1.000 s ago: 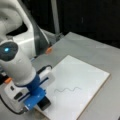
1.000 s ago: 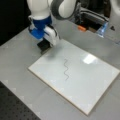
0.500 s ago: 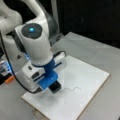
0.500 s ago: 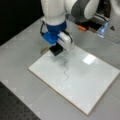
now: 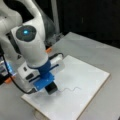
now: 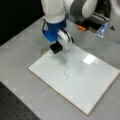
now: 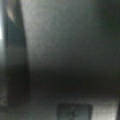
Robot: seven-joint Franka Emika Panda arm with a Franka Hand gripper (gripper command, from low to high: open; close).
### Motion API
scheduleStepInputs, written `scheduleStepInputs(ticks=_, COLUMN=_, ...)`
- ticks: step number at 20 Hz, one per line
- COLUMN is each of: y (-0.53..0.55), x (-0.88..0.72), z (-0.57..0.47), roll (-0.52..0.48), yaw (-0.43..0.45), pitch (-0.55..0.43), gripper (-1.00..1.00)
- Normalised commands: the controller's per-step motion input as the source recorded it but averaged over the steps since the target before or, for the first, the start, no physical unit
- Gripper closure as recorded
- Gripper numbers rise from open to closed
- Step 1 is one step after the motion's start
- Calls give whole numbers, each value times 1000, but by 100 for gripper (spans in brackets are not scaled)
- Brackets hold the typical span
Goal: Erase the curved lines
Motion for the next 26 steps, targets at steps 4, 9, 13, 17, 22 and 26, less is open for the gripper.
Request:
scheduleStepInputs(ticks=4, y=201, x=-331, z=-107, roll=-48, yaw=-314, pitch=-201, gripper=100)
scheduleStepInputs(ticks=9, y=223, x=-221, z=-54, roll=-176, yaw=-327, pitch=-120, gripper=100)
scheduleStepInputs(ticks=13, y=124, x=-119, z=-52, roll=-215, yaw=-176, pitch=-47, gripper=100)
scheduleStepInputs(ticks=17, y=-10, x=-49, z=-37, roll=-192, yaw=-48, pitch=-25, gripper=100)
scheduleStepInputs(ticks=22, y=-79, x=26, z=-104, roll=-196, yaw=-3, pitch=-28, gripper=100)
scheduleStepInputs(ticks=26, y=-35, x=16, z=-135, roll=-241, yaw=-87, pitch=-21, gripper=100)
